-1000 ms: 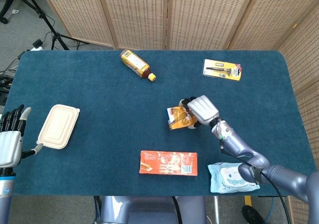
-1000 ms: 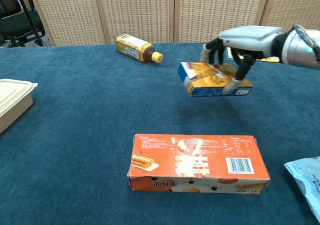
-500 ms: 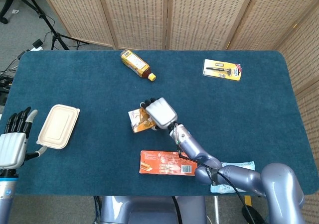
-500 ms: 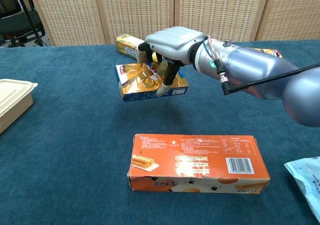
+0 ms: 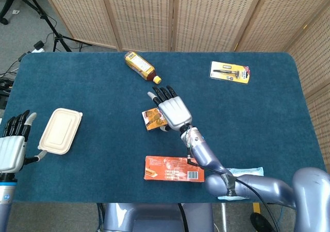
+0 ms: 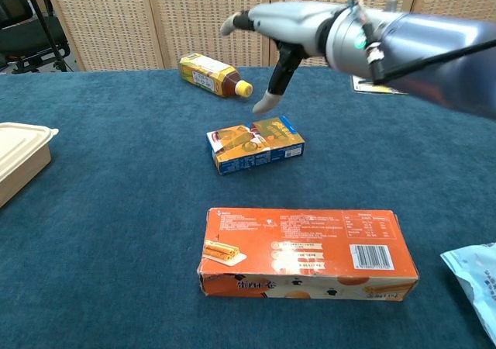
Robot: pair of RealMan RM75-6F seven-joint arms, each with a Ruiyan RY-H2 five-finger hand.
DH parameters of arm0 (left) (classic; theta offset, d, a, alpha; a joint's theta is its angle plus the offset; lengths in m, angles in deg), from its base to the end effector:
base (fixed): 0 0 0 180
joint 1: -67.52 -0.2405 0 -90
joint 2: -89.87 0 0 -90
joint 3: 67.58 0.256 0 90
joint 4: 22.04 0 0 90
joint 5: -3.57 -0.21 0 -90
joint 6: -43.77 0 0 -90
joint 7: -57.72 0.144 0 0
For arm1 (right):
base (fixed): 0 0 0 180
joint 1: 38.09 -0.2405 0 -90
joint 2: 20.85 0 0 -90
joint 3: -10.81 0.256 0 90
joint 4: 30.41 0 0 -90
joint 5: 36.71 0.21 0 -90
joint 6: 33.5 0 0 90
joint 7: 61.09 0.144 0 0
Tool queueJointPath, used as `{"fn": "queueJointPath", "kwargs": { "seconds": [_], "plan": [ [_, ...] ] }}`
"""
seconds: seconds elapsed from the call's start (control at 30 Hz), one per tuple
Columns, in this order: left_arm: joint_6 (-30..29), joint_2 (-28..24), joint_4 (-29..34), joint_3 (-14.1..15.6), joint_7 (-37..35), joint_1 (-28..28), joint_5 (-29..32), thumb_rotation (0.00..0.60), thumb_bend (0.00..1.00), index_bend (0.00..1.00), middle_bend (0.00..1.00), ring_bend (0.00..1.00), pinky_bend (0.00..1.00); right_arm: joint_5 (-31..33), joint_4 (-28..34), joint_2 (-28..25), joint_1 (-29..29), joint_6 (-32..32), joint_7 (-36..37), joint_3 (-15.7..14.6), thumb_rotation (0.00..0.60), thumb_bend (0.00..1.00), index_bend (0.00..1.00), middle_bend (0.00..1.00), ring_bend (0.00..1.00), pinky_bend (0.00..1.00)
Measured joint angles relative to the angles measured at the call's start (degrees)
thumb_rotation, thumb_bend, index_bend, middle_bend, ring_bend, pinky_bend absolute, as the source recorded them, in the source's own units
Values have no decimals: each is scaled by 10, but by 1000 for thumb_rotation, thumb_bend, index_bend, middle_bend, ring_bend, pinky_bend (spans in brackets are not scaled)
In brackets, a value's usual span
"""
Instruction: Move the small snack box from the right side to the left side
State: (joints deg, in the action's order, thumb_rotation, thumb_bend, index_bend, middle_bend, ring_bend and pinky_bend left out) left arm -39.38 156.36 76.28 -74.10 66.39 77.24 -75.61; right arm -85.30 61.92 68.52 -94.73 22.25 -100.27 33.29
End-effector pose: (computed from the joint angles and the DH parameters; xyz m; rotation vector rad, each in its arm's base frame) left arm -0.2808 0.2160 0.1464 -1.3401 -0.8935 -0.9295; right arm -0.0162 -0.3790 0.0065 1.8726 -0.7616 1.0573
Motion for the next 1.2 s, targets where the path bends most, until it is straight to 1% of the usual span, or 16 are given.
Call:
{"fn": "queueJointPath", "kwargs": {
  "seconds": [0.07, 0.13, 0.2, 0.27, 0.3, 0.37, 0.4, 0.47, 0.5, 0.6, 0.7, 0.77, 0.87, 0.97, 1.07, 1.2],
  "plan": [
    [-2, -1, 3, -2, 0, 0, -1, 600, 0, 0, 0, 0, 0, -11, 44, -38, 20, 21, 3, -1, 600, 0, 0, 0, 0, 0],
    [-2, -1, 7, -5, 0, 3, -3, 600, 0, 0, 0, 0, 0, -42, 80, -85, 50, 46, 16, -9, 600, 0, 0, 0, 0, 0],
    [8, -4, 11, -8, -4, 11, -4, 600, 0, 0, 0, 0, 0, -93, 100, -133, 91, 80, 43, -24, 600, 0, 0, 0, 0, 0],
    [25, -7, 15, -13, -8, 23, -5, 600, 0, 0, 0, 0, 0, -148, 107, -166, 134, 116, 79, -44, 600, 0, 0, 0, 0, 0],
    [39, -9, 18, -17, -12, 35, -6, 600, 0, 0, 0, 0, 0, -190, 107, -185, 167, 145, 110, -60, 600, 0, 0, 0, 0, 0],
    [63, -11, 22, -23, -21, 53, -6, 600, 0, 0, 0, 0, 0, -252, 101, -209, 221, 191, 165, -87, 600, 0, 0, 0, 0, 0],
    [82, -12, 26, -28, -30, 67, -7, 600, 0, 0, 0, 0, 0, -291, 92, -224, 257, 224, 204, -106, 600, 0, 0, 0, 0, 0],
    [109, -12, 30, -36, -48, 89, -7, 600, 0, 0, 0, 0, 0, -330, 76, -239, 301, 267, 248, -130, 600, 0, 0, 0, 0, 0],
    [125, -10, 32, -41, -58, 104, -8, 600, 0, 0, 0, 0, 0, -354, 60, -248, 332, 300, 278, -150, 600, 0, 0, 0, 0, 0],
    [157, -2, 33, -53, -70, 136, -8, 600, 0, 0, 0, 0, 0, -397, 16, -263, 392, 363, 333, -195, 600, 0, 0, 0, 0, 0],
    [186, 13, 34, -62, -67, 162, -1, 600, 0, 0, 0, 0, 0, -411, -7, -264, 430, 403, 371, -215, 600, 0, 0, 0, 0, 0],
    [205, 26, 34, -67, -57, 180, 11, 600, 0, 0, 0, 0, 0, -413, -13, -262, 449, 425, 392, -218, 600, 0, 0, 0, 0, 0],
    [233, 55, 34, -77, -24, 210, 44, 600, 0, 0, 0, 0, 0, -414, -23, -257, 474, 458, 429, -221, 600, 0, 0, 0, 0, 0],
    [251, 93, 30, -88, 25, 242, 90, 600, 0, 0, 0, 0, 0, -413, -32, -256, 489, 470, 469, -221, 600, 0, 0, 0, 0, 0],
    [260, 143, 13, -99, 90, 281, 140, 600, 0, 0, 0, 0, 0, -409, -42, -261, 498, 469, 504, -219, 600, 0, 0, 0, 0, 0],
    [264, 232, -39, -117, 179, 340, 226, 600, 0, 0, 0, 0, 0, -401, -49, -271, 501, 450, 537, -214, 600, 0, 0, 0, 0, 0]
  ]
}}
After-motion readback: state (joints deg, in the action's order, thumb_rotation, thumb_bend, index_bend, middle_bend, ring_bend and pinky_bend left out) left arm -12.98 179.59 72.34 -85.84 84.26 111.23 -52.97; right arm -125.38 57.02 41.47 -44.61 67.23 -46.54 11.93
